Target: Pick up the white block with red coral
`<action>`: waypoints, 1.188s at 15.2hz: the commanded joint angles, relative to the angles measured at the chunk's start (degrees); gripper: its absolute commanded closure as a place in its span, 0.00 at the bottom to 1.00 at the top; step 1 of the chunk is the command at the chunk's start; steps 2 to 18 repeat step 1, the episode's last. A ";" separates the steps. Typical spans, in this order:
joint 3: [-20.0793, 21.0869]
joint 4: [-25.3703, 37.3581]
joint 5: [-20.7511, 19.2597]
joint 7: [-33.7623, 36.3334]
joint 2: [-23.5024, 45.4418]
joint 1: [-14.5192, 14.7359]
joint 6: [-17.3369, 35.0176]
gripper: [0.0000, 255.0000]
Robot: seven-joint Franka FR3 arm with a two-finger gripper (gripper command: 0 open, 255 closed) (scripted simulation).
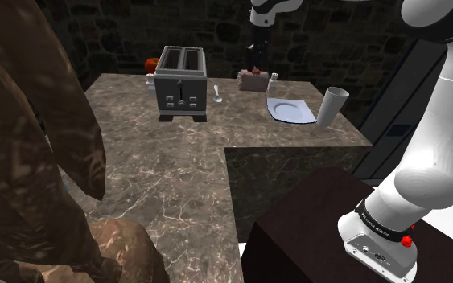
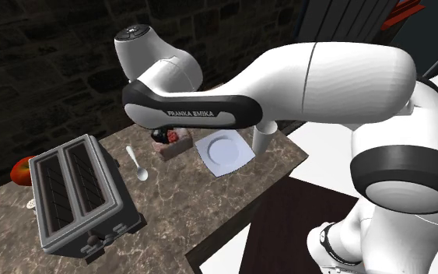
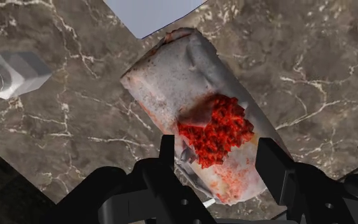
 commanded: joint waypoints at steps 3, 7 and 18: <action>0.00 0.37 -0.01 0.00 -0.06 0.01 -0.41 1.00; 0.00 0.37 -0.01 0.00 -0.06 0.01 -0.41 1.00; 0.00 0.37 -0.01 0.00 -0.06 0.01 -0.41 1.00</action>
